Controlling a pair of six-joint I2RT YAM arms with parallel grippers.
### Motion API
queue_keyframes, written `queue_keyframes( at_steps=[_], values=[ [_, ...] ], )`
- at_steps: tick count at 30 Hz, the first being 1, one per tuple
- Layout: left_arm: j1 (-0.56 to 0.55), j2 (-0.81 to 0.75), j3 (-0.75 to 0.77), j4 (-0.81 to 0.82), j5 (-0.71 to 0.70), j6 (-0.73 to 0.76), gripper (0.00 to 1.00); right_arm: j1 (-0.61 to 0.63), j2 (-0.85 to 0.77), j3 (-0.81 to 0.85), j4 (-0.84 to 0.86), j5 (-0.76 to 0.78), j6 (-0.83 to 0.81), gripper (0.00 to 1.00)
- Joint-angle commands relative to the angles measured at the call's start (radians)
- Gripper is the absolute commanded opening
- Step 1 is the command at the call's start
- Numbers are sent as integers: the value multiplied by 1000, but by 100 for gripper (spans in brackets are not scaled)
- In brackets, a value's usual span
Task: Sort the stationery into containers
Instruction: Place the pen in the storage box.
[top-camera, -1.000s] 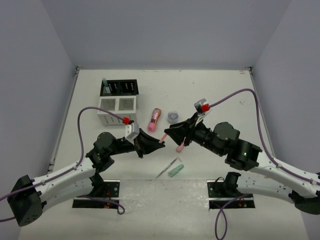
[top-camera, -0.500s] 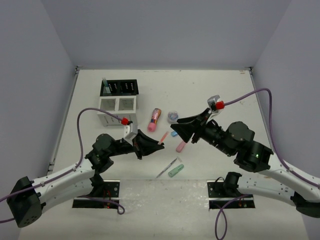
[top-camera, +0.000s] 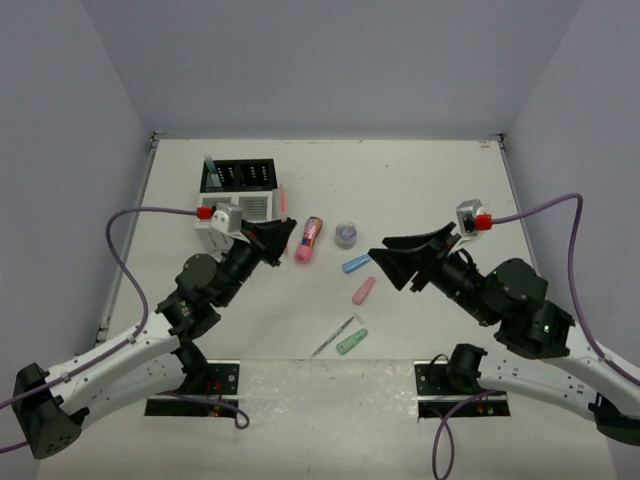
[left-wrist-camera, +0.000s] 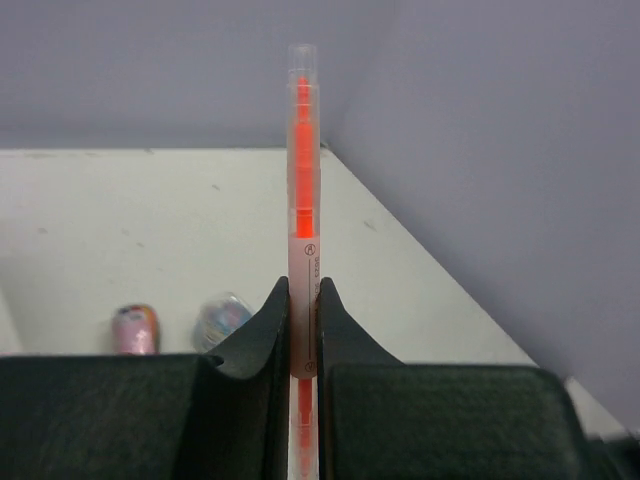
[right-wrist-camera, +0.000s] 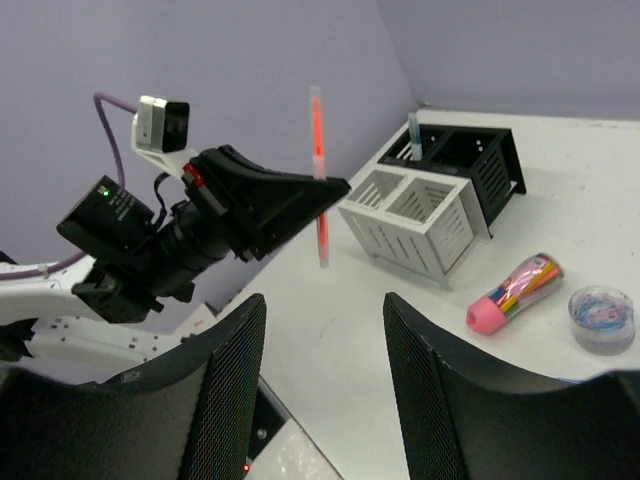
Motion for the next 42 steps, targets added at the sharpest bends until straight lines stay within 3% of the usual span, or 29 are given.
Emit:
queue_keyframes(
  at_steps=[1, 4, 6, 8, 10, 13, 14, 19, 27, 30, 34, 42],
  values=[
    [16, 103, 239, -25, -589, 148, 0, -1, -38, -28, -27, 67, 3, 53],
    [135, 287, 378, 42, -732, 246, 0, -1, -66, -63, -34, 45, 16, 53],
    [306, 428, 505, -52, -637, 126, 0, 0, -85, -96, -23, 29, 22, 53],
    [436, 546, 562, -35, -569, 103, 0, 0, -118, -118, -13, 15, 22, 53],
    [481, 612, 531, 144, -539, 178, 0, 0, -145, -137, -9, 3, 21, 53],
    [520, 750, 475, 635, -439, 473, 0, -1, -197, -173, -24, 3, -7, 53],
    [532, 804, 486, 690, -422, 517, 0, 0, -216, -179, -27, 11, -17, 53],
    [584, 988, 539, 732, -351, 552, 0, -1, -280, -198, -40, 18, -51, 54],
    [705, 1000, 473, 639, -164, 153, 0, 0, -307, -206, -45, 23, -66, 54],
    [737, 986, 461, 624, -69, 91, 0, 0, -321, -212, -45, 22, -61, 54],
    [781, 999, 495, 522, 67, 70, 0, -1, -343, -224, -44, 26, -59, 54],
    [786, 1015, 414, 558, 56, 137, 0, 0, -390, -246, -43, 25, -58, 54]
  ],
)
